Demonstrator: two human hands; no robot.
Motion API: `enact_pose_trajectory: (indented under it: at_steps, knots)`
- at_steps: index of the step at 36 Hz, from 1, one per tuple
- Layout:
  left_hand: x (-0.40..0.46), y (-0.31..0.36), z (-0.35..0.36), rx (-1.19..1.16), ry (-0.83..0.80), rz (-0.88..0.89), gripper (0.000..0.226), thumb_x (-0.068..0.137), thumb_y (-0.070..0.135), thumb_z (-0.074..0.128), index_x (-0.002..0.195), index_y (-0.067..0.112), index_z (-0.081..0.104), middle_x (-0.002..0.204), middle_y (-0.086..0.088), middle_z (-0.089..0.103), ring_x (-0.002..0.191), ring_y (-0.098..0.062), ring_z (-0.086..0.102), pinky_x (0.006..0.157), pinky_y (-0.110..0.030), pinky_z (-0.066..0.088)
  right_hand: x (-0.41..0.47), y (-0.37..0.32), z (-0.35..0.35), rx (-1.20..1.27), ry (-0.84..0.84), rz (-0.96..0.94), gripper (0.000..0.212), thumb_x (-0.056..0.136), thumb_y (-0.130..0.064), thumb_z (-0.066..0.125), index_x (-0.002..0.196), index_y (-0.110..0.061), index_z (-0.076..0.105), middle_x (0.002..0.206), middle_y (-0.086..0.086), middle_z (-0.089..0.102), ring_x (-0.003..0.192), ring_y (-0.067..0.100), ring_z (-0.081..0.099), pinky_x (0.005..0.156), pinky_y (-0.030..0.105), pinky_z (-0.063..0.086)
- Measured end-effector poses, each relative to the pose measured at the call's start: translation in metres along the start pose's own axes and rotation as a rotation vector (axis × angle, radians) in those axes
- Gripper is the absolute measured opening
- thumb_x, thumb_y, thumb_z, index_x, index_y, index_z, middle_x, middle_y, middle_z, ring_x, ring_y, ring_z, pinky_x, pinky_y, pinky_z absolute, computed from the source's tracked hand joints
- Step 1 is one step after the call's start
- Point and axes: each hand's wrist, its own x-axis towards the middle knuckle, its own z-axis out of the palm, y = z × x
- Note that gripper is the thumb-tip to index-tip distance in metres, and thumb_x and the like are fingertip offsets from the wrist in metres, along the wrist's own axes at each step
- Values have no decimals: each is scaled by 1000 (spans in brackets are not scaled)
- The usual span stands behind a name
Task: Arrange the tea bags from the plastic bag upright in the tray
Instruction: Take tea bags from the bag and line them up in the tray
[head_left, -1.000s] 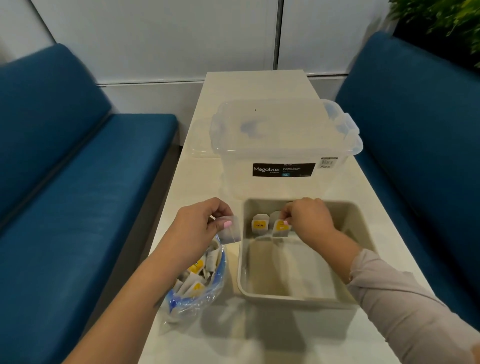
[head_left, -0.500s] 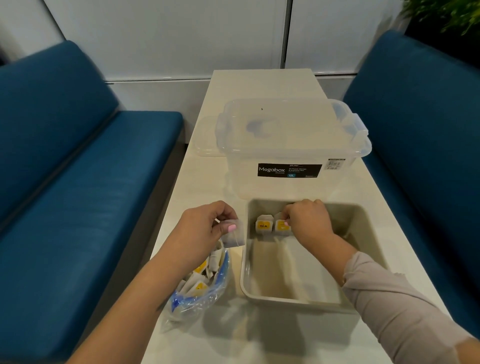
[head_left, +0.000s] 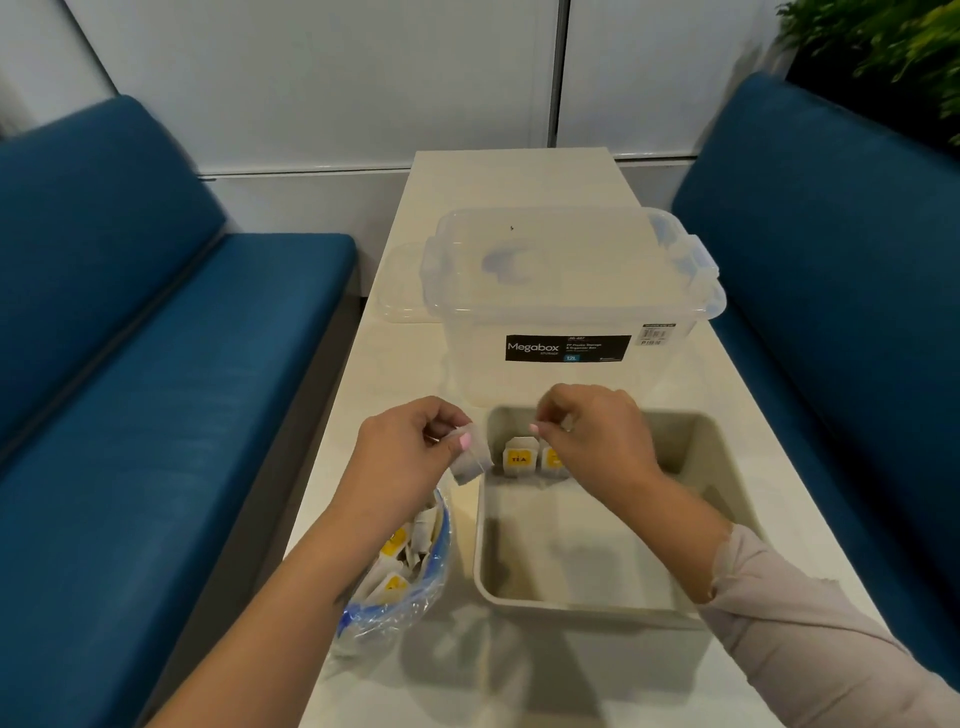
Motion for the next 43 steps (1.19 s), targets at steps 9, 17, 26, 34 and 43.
enact_pose_trajectory:
  at_steps: [9, 17, 26, 34, 43]
  knots:
    - [15, 23, 17, -139, 48, -114, 20, 83, 9, 61, 96, 24, 61, 70, 4, 65, 55, -2, 64, 58, -13, 49, -21, -48, -5, -135, -44, -226, 40, 71, -50, 72, 95, -23, 52, 94, -8, 58, 88, 18, 51, 75, 34, 31]
    - [13, 35, 25, -222, 6, -83, 8, 85, 22, 61, 90, 27, 65, 70, 3, 69, 65, -8, 68, 77, -33, 57, -27, -33, 8, -37, 143, -133, 25, 74, -9, 67, 93, -16, 51, 77, -5, 63, 71, 24, 58, 66, 33, 35]
    - [16, 32, 27, -4, -40, 82, 14, 94, 35, 53, 100, 30, 65, 105, 5, 55, 79, 3, 52, 65, -3, 34, -21, -19, -10, 823, -67, 349, 33, 77, 0, 72, 85, -25, 51, 81, 8, 68, 68, 13, 60, 59, 25, 49]
    - [20, 35, 47, 111, -47, 96, 15, 91, 30, 59, 90, 18, 68, 90, 2, 62, 81, -11, 55, 65, -21, 37, -18, -2, -31, 685, -136, 294, 22, 73, -18, 80, 80, -26, 61, 74, -3, 70, 66, 8, 64, 69, 31, 54]
    - [17, 40, 74, 147, -92, 153, 12, 87, 29, 64, 98, 24, 69, 103, 6, 59, 99, -13, 53, 80, -23, 38, -9, 25, -61, 153, -209, 170, 10, 83, -29, 69, 76, -34, 64, 77, -12, 64, 68, 1, 51, 61, 20, 37]
